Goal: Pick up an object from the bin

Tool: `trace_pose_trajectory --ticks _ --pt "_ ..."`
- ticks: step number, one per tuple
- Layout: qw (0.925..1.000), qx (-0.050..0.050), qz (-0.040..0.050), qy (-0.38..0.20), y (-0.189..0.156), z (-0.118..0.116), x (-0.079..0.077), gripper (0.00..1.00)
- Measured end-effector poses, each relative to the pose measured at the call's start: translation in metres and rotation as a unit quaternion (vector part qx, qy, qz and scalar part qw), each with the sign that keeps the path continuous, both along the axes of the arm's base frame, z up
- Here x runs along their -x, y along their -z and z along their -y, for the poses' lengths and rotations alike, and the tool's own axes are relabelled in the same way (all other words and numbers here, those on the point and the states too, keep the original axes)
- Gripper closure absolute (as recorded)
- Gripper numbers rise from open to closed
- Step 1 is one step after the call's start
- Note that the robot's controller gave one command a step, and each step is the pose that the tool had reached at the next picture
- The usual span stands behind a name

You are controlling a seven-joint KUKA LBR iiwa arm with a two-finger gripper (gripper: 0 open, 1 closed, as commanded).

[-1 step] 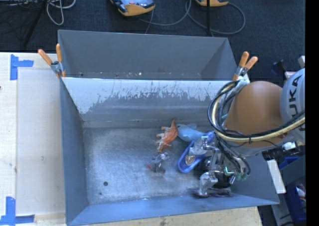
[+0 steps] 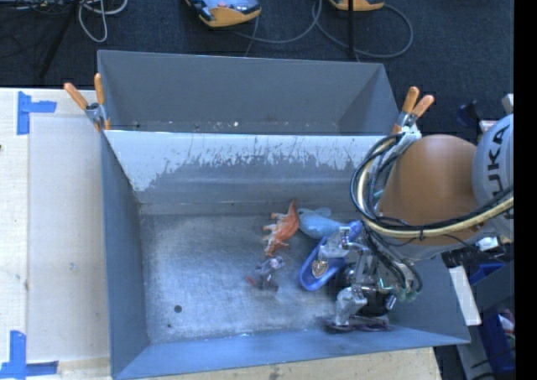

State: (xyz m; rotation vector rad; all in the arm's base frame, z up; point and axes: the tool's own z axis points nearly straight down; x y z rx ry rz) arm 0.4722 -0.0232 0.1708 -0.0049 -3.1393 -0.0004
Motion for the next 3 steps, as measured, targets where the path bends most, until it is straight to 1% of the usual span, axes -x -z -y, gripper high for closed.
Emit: trace_pose_trajectory --ticks 1,2,3 --pt "0.998 0.0 0.0038 -0.064 0.024 0.013 -0.005 0.0" --pt "0.993 -0.004 0.0077 -0.118 0.093 0.044 -0.027 1.0" --pt "0.993 -0.004 0.0077 -0.118 0.093 0.044 -0.027 1.0"
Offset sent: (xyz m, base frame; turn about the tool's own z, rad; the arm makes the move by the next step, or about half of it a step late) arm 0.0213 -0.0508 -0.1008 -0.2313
